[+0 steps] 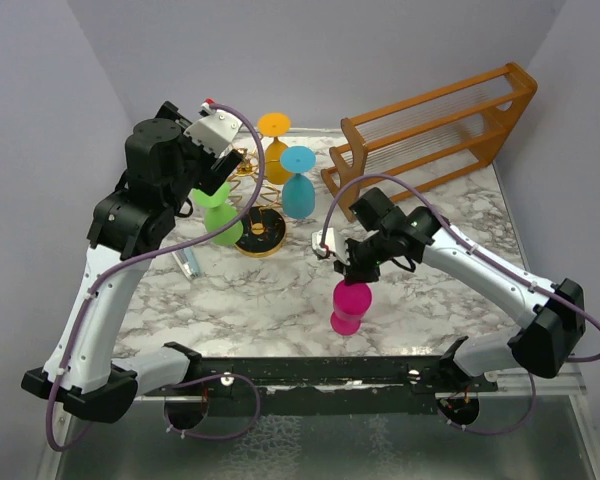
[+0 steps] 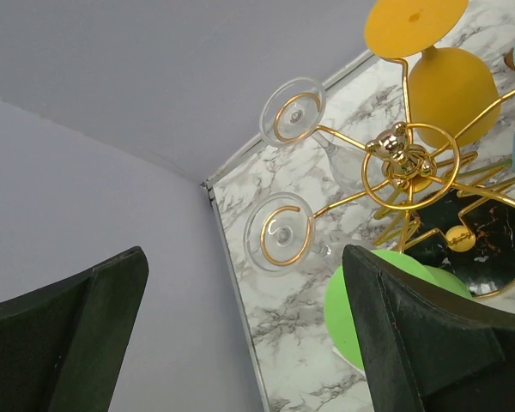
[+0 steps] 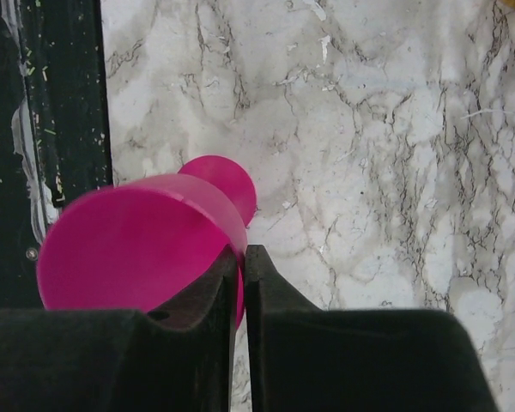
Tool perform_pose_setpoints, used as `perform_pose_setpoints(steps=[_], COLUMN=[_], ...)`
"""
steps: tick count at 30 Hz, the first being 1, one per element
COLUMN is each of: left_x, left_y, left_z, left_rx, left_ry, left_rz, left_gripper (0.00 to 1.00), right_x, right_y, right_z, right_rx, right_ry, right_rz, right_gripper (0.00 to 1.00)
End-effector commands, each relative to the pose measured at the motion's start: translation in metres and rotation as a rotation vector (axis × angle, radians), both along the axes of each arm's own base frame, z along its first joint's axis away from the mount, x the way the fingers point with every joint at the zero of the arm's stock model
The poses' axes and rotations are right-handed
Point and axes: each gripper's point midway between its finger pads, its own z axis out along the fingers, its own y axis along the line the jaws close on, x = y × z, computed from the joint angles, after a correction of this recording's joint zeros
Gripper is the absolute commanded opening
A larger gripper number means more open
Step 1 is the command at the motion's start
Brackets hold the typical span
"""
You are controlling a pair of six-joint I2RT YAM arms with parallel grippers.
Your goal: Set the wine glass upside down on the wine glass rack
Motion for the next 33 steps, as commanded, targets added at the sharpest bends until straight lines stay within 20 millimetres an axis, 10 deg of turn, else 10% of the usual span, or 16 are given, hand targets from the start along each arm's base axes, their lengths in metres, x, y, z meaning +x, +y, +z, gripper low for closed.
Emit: perform_pose_setpoints(steps=[1,8,15,33], left_x=[0.010,0.031,0.044,0.039], left_y=[0.001,-0.017,-0.044,-0.173], left_z=[0.015,0.010,0.052,0.092], left_rx=[-0.049,-0.150,-0.243,-0.732], left_ry=[-0.041,0.024,-0.008,0.148], left_rz=[0.042,0.010,-0.096,-0.644], left_gripper=[0.99,0.99,0.99,0.95], right_x=[0.007,0.018,0.024,0.057], right_y=[0.001,0.011,0.012,-0.087], right_z=[0.005,0.046,0.109,0.295], right_rx=[-0.016,0.093,0.224,0.619], right_ry=[-0.049,-0.197,-0.324,-0.532], right_rz=[0.028,0.083,0.074,-0.313], right_gripper=[0.02,0.01,0.01,0.01])
